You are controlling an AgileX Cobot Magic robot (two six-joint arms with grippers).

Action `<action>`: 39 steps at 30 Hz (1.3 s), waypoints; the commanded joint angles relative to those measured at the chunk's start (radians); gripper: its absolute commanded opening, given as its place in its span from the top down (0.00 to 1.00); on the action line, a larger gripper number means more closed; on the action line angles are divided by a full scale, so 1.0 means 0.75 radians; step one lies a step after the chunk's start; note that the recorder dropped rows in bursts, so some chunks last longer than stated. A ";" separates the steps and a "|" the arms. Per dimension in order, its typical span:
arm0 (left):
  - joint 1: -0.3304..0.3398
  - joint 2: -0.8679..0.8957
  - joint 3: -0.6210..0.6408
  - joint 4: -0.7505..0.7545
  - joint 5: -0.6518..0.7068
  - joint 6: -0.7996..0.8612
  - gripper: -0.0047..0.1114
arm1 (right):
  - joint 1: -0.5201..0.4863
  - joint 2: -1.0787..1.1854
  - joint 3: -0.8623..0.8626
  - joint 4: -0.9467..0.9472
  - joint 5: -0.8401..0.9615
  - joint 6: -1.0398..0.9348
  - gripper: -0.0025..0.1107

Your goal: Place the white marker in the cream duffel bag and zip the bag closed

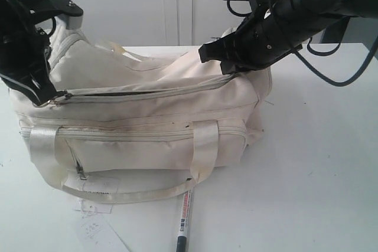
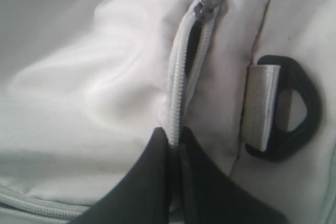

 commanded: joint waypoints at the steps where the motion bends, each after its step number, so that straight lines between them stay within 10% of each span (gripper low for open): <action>1: 0.057 -0.049 0.008 0.031 0.126 -0.014 0.96 | -0.020 -0.005 -0.001 -0.063 -0.005 -0.020 0.98; 8: 0.073 -0.053 0.008 0.006 0.126 -0.015 0.96 | -0.020 -0.005 -0.001 -0.063 0.001 -0.020 0.95; 15: 0.073 -0.053 0.008 -0.115 0.103 -0.015 0.96 | -0.020 -0.150 -0.015 -0.063 0.006 -0.020 0.55; 18: 0.073 -0.053 0.008 -0.120 0.092 -0.015 0.96 | -0.020 -0.261 -0.027 0.075 0.044 -0.234 0.55; 25: 0.073 -0.053 0.008 -0.129 0.067 -0.013 0.96 | 0.104 -0.225 -0.027 0.711 0.267 -1.616 0.55; 39: 0.073 -0.053 0.008 -0.129 0.063 -0.010 0.96 | 0.386 0.080 -0.098 0.799 0.022 -1.686 0.55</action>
